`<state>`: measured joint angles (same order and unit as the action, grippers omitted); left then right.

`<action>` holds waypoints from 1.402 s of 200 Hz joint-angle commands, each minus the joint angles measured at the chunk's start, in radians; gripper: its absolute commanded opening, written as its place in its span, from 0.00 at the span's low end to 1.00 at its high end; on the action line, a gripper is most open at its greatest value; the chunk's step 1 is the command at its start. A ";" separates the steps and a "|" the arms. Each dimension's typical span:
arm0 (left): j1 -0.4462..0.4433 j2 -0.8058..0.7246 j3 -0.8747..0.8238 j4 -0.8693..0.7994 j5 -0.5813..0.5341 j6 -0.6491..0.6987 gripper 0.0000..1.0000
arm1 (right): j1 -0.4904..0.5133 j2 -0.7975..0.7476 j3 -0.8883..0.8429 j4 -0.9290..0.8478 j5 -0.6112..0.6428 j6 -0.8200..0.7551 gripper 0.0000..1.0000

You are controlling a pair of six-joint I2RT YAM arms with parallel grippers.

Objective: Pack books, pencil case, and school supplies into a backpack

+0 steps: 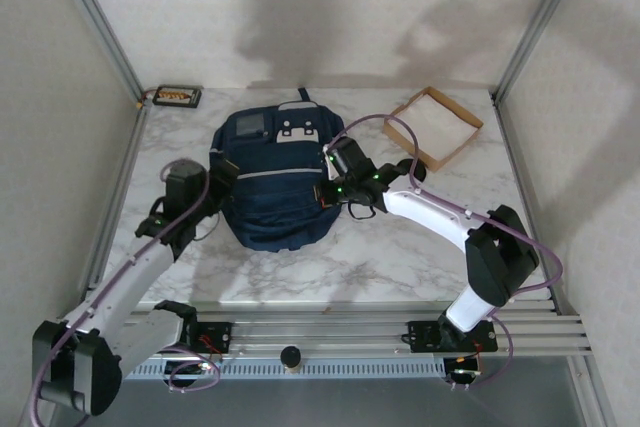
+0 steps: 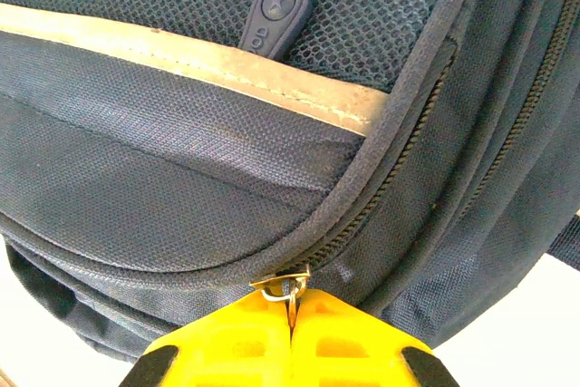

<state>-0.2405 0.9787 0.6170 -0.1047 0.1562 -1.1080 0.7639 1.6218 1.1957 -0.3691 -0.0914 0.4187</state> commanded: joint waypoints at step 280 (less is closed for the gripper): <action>0.158 0.250 0.194 -0.170 -0.201 0.171 0.00 | -0.178 0.088 0.155 -0.119 0.201 -0.152 0.00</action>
<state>-0.1902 1.2270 0.7662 -0.1394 0.2249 -1.0779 0.6804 1.7115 1.3224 -0.3840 -0.1261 0.2722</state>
